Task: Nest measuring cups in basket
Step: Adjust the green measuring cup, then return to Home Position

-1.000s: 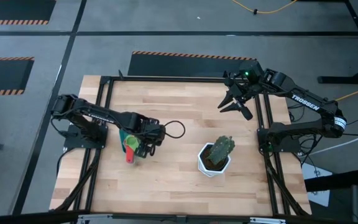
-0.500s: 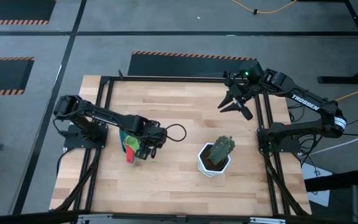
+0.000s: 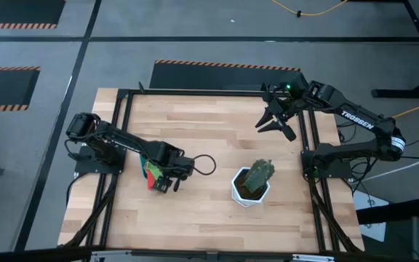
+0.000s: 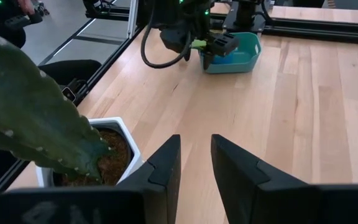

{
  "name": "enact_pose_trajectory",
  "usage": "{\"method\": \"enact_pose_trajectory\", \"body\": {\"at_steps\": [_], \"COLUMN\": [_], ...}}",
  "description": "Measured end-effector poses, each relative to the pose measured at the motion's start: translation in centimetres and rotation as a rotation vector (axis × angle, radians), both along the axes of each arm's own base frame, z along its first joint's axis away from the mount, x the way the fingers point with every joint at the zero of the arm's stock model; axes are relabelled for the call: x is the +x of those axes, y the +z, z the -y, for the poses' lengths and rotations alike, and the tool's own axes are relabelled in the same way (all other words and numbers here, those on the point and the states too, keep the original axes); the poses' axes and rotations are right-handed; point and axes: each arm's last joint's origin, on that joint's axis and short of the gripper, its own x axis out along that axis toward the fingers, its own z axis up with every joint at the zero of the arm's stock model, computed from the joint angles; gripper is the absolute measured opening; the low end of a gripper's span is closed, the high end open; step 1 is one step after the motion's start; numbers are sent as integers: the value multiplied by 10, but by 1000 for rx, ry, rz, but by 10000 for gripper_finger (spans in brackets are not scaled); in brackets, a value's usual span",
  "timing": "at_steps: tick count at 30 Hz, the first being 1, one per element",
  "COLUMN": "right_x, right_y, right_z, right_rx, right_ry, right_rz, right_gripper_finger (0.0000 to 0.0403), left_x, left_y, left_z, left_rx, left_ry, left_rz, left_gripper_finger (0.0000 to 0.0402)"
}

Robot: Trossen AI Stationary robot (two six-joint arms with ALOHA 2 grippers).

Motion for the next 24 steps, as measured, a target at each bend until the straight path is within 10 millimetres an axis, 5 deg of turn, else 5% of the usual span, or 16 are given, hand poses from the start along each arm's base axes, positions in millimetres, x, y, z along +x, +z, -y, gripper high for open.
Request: {"method": "enact_pose_trajectory", "body": {"at_steps": [15, 24], "right_x": [0, 0], "right_y": [0, 0], "right_z": [0, 0], "right_rx": [0, -4], "right_ry": [0, -5], "right_rz": [-1, -2], "right_gripper_finger": [94, 94], "left_x": [-11, -10], "left_y": [1, 50], "left_z": [17, 7], "left_rx": [7, -67], "left_ry": [2, 97], "left_rz": [-56, 305], "left_gripper_finger": [261, 261]}}
